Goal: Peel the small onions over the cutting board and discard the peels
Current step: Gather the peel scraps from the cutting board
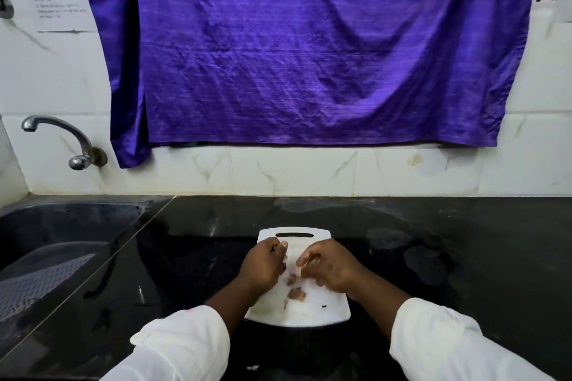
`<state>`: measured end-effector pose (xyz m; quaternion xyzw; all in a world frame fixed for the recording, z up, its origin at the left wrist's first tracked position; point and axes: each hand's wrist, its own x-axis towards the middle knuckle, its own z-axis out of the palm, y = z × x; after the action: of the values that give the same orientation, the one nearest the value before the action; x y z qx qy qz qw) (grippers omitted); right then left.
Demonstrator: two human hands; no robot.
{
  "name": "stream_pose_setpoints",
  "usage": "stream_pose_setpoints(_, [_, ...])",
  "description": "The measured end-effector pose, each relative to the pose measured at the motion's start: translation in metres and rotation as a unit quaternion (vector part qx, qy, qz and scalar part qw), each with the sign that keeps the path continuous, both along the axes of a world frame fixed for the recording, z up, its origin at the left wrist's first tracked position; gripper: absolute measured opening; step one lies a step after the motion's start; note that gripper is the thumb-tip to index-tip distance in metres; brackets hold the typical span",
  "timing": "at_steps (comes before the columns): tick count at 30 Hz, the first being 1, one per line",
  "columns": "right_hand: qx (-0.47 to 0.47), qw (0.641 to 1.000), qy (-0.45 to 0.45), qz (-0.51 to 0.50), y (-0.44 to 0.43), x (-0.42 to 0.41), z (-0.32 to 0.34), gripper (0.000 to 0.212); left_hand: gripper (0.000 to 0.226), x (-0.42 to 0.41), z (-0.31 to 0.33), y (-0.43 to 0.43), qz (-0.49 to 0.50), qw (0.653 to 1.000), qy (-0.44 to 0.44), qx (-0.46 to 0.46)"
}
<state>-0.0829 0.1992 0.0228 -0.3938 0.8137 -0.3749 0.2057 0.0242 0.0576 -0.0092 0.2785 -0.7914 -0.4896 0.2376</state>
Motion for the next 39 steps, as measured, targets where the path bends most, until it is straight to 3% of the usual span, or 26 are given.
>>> stream_pose_setpoints(3, [0.124,0.973,0.179,0.072,0.001,0.006,-0.008,0.041,0.039,0.001,-0.003,-0.005,0.021,0.999,-0.017,-0.041])
stream_pose_setpoints(6, [0.119,0.954,0.261,0.084,-0.002,0.014,-0.015,0.028,0.04,0.0,-0.007,-0.007,0.025,0.999,-0.023,-0.041])
stream_pose_setpoints(9, [0.094,0.948,0.293,0.08,-0.003,0.019,-0.017,0.008,0.041,-0.001,-0.009,-0.008,0.031,0.999,-0.018,-0.031])
stream_pose_setpoints(17, [-0.002,0.956,0.294,-0.001,-0.017,0.018,-0.016,0.011,0.042,0.002,-0.009,-0.013,0.055,0.998,-0.005,0.0])
stream_pose_setpoints(20, [0.017,0.953,0.296,0.054,-0.026,0.021,-0.017,0.01,0.042,0.004,-0.008,-0.016,0.065,0.998,-0.006,-0.005])
stream_pose_setpoints(29, [0.063,0.888,0.433,0.142,-0.033,0.03,-0.018,0.018,0.043,0.005,-0.01,-0.019,0.067,0.994,-0.036,-0.072])
stream_pose_setpoints(33, [0.068,0.939,0.328,0.082,-0.028,0.023,-0.012,0.016,0.045,0.005,-0.015,-0.022,0.054,0.998,-0.012,0.002])
stream_pose_setpoints(36, [-0.025,0.997,0.066,0.032,-0.027,0.015,0.001,0.019,0.043,0.003,-0.012,-0.019,0.038,0.998,0.005,0.053])
stream_pose_setpoints(39, [-0.124,0.979,-0.153,-0.044,-0.026,0.018,0.015,0.01,0.038,0.001,0.002,-0.004,0.018,0.993,0.015,0.118])
